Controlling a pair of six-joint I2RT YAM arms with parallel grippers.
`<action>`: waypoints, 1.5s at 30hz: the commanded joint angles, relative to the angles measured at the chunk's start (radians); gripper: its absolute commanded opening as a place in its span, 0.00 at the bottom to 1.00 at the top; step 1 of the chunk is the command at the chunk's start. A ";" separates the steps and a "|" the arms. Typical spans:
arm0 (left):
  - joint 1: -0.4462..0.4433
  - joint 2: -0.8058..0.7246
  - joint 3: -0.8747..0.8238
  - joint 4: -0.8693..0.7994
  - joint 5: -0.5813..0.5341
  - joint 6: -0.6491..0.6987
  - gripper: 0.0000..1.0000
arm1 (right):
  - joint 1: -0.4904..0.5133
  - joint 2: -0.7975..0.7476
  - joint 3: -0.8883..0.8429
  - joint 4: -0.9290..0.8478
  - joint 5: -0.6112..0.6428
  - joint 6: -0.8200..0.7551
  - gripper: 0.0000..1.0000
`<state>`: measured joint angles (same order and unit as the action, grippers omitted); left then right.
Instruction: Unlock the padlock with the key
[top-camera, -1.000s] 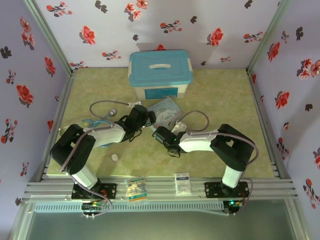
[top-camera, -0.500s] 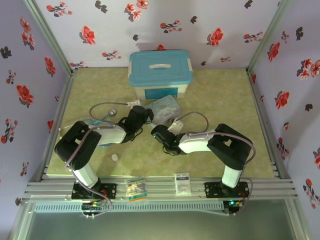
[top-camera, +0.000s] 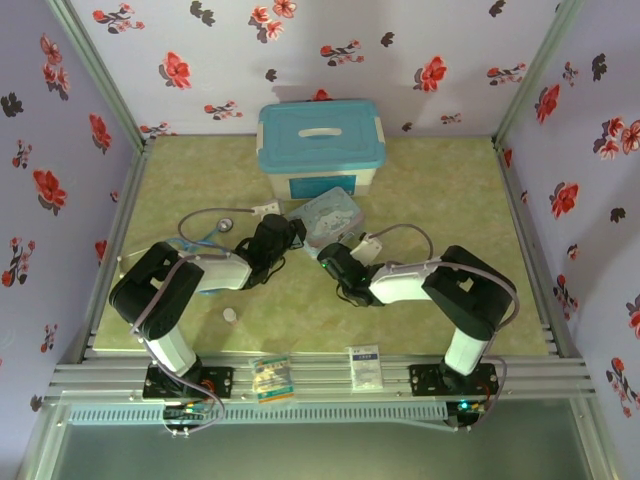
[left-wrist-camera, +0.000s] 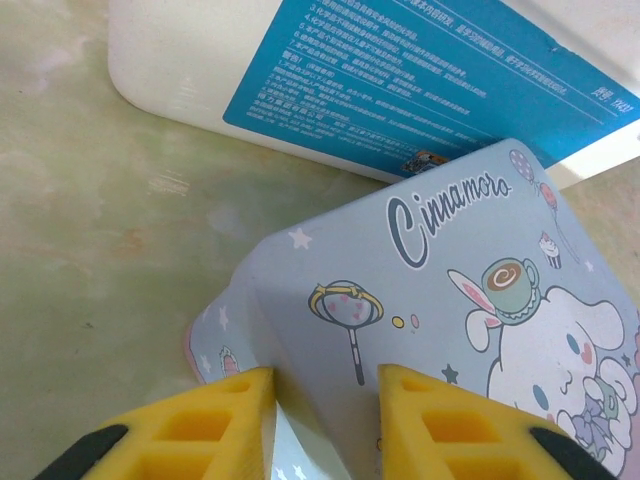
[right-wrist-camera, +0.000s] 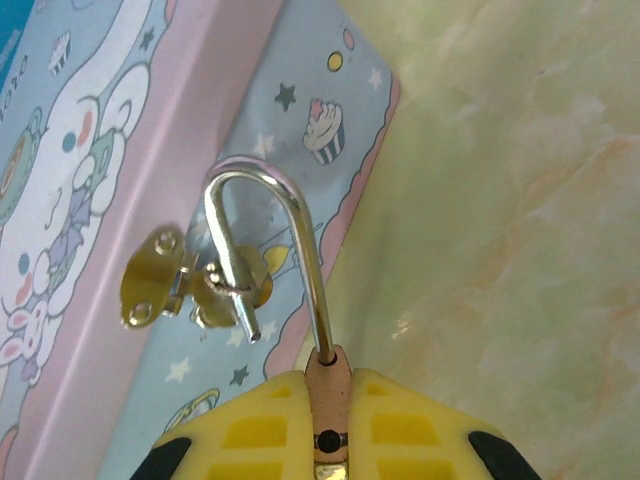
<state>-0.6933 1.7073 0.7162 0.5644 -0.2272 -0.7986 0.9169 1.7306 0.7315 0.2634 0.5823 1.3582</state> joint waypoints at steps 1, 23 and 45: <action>0.011 0.070 -0.058 -0.192 0.021 0.008 0.29 | -0.017 -0.024 -0.049 -0.026 0.046 0.005 0.00; 0.058 0.028 -0.056 -0.237 0.037 0.045 0.21 | -0.209 -0.217 0.034 -0.332 -0.180 -0.267 0.00; 0.179 -0.276 0.071 -0.427 0.122 0.121 0.29 | -0.317 0.017 0.399 -1.255 -0.135 -0.856 0.00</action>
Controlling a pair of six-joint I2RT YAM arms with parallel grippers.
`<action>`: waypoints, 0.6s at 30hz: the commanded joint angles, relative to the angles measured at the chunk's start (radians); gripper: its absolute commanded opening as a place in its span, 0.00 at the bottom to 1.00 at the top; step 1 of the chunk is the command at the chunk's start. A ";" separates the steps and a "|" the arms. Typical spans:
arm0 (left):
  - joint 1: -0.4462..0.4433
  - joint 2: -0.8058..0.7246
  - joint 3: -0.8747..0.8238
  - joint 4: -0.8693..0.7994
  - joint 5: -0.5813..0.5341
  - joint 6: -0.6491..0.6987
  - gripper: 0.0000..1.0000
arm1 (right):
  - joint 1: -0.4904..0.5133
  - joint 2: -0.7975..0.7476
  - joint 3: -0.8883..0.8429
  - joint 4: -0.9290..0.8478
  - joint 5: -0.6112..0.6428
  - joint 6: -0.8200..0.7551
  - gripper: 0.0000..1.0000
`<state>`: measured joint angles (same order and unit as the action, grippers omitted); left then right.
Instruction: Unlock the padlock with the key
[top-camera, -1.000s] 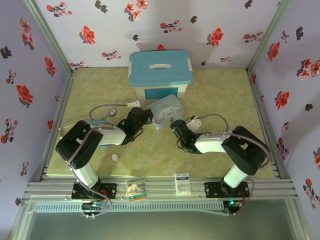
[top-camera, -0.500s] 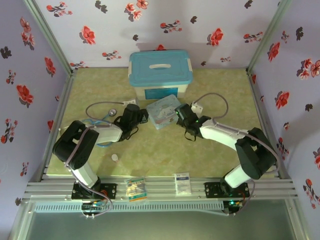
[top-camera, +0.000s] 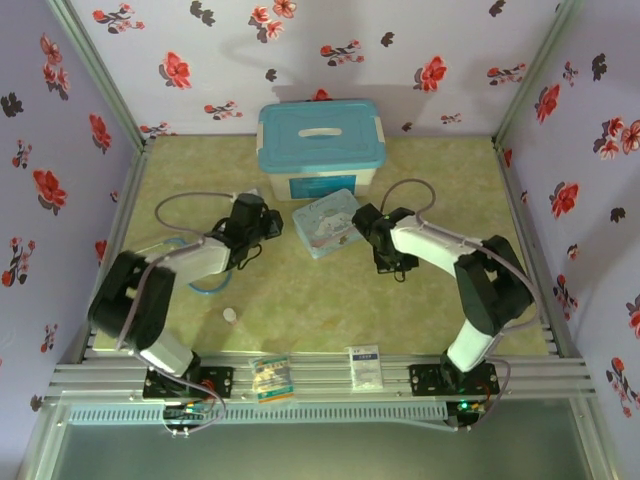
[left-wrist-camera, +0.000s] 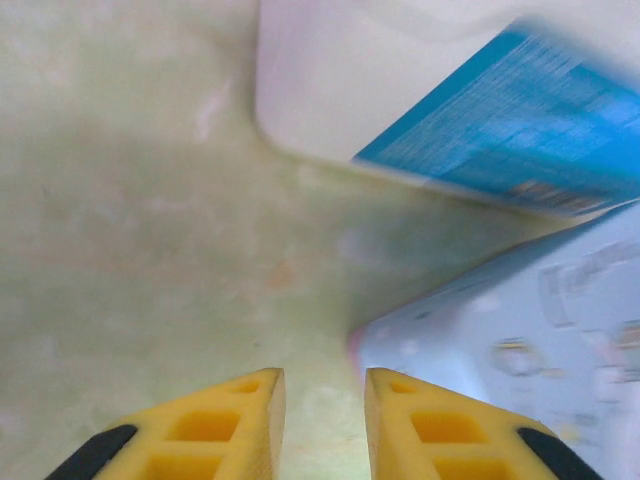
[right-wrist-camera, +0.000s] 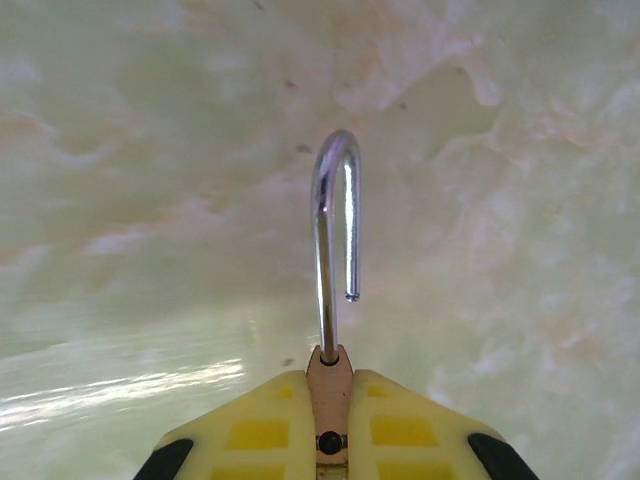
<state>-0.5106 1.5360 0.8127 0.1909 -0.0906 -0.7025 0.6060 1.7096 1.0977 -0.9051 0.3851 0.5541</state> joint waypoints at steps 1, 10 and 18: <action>-0.003 -0.151 -0.042 -0.068 -0.016 0.025 0.30 | -0.009 0.057 0.039 -0.096 0.064 -0.052 0.00; -0.006 -0.494 -0.173 -0.191 -0.029 -0.009 0.35 | -0.014 0.169 0.058 -0.080 0.070 -0.048 0.02; -0.017 -0.621 -0.173 -0.300 -0.006 -0.016 0.46 | -0.015 0.134 0.066 -0.073 0.027 -0.053 0.23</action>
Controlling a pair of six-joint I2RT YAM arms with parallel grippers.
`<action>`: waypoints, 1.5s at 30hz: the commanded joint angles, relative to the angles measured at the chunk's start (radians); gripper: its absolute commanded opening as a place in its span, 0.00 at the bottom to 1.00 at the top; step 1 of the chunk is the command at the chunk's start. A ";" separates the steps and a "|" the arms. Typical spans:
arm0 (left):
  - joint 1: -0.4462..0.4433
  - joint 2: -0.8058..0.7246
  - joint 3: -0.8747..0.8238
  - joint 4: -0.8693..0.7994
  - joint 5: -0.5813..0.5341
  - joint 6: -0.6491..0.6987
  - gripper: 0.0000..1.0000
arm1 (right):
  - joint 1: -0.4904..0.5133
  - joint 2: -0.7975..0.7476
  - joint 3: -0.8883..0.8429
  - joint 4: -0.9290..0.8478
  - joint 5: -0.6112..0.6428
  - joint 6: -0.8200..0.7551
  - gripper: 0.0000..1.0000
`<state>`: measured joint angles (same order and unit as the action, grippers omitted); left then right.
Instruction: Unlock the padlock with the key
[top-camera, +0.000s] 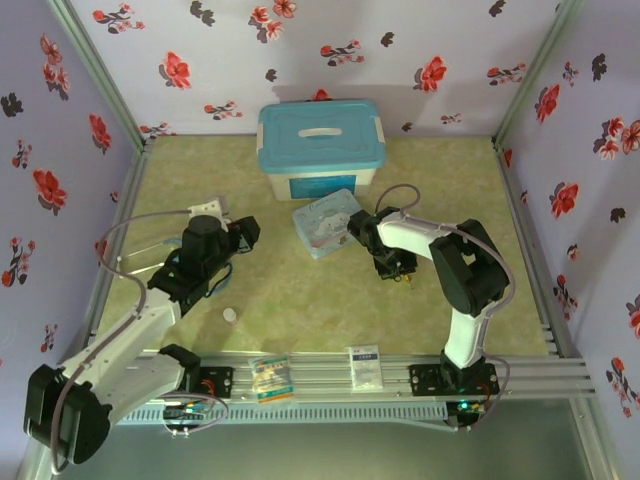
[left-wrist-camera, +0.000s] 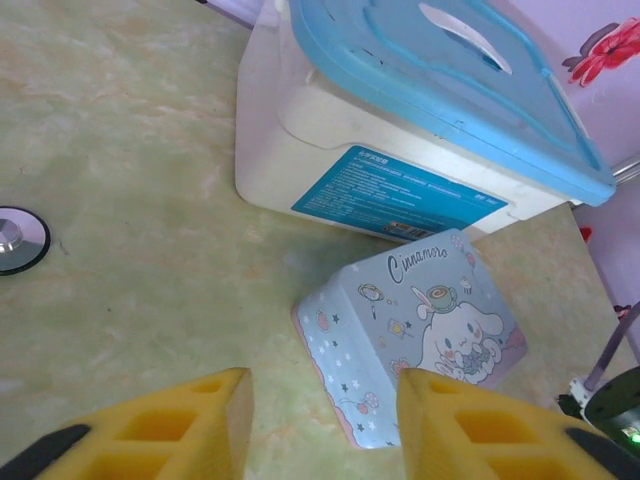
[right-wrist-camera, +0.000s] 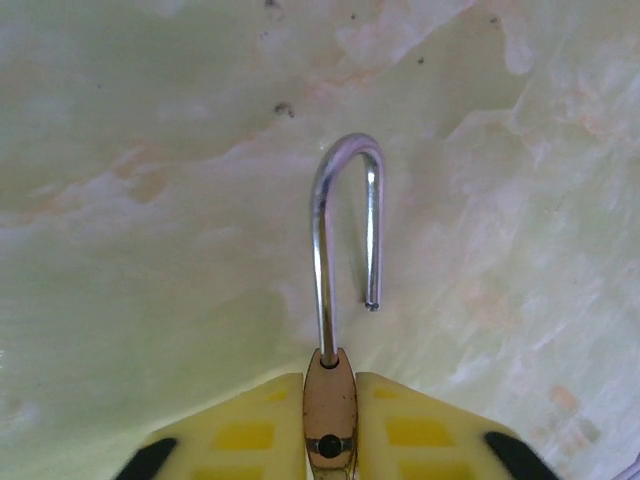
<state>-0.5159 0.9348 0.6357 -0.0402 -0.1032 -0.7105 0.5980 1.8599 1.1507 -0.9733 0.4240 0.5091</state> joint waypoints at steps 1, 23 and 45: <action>-0.020 -0.022 0.005 -0.072 0.009 -0.010 0.47 | -0.007 -0.027 0.013 -0.004 -0.016 -0.008 0.23; -0.455 0.651 0.091 0.249 -0.341 0.047 0.95 | -0.124 -0.517 -0.228 0.315 -0.073 0.017 0.59; -0.284 0.594 -0.006 0.286 -0.438 -0.004 0.92 | -0.385 -0.754 -0.418 0.563 0.028 0.065 0.99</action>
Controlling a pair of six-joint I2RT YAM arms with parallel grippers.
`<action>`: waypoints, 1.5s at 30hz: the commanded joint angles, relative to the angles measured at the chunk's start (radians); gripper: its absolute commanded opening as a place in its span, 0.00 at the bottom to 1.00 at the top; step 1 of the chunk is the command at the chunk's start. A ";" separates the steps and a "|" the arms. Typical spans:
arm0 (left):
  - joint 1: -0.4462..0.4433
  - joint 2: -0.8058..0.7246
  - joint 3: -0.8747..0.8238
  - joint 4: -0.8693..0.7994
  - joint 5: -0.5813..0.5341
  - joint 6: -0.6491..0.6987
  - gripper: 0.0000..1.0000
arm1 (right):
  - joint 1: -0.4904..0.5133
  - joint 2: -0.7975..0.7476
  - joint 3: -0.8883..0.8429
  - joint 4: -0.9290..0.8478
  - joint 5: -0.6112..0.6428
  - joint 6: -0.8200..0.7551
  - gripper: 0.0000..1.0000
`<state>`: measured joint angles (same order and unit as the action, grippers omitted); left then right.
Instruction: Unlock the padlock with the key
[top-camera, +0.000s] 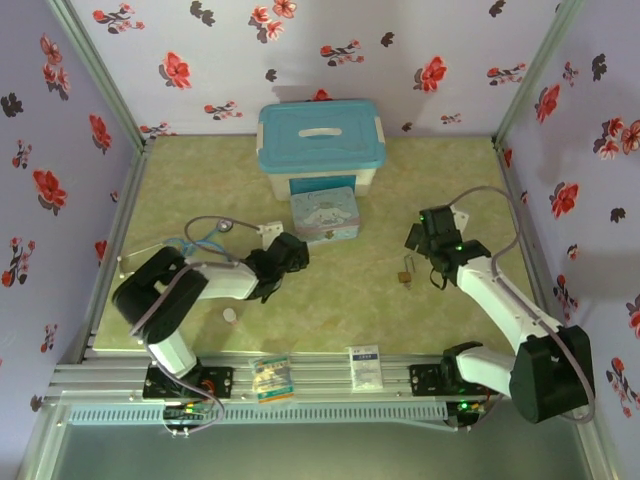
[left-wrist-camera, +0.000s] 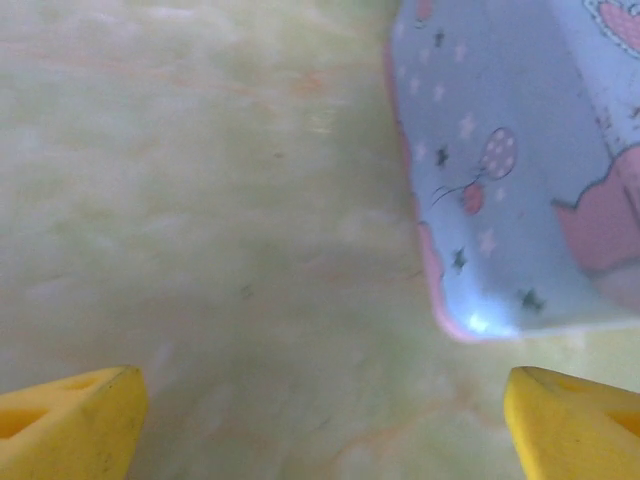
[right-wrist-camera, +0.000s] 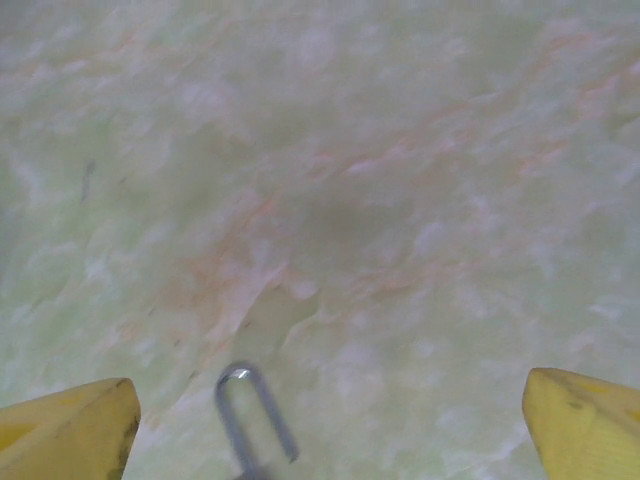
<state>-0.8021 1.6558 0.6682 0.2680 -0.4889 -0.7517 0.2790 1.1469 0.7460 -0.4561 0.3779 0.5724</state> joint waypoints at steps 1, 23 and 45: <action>0.003 -0.189 -0.039 -0.069 -0.063 0.065 0.93 | -0.105 -0.050 -0.024 0.078 0.075 -0.008 0.99; 0.652 -0.488 -0.364 0.337 0.095 0.685 1.00 | -0.199 0.280 -0.439 1.374 0.050 -0.471 0.97; 0.811 -0.114 -0.283 0.633 0.343 0.698 1.00 | -0.222 0.410 -0.378 1.378 0.021 -0.457 0.99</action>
<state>0.0051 1.5387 0.3584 0.8604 -0.1783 -0.0711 0.0624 1.5635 0.3527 0.9100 0.3916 0.1078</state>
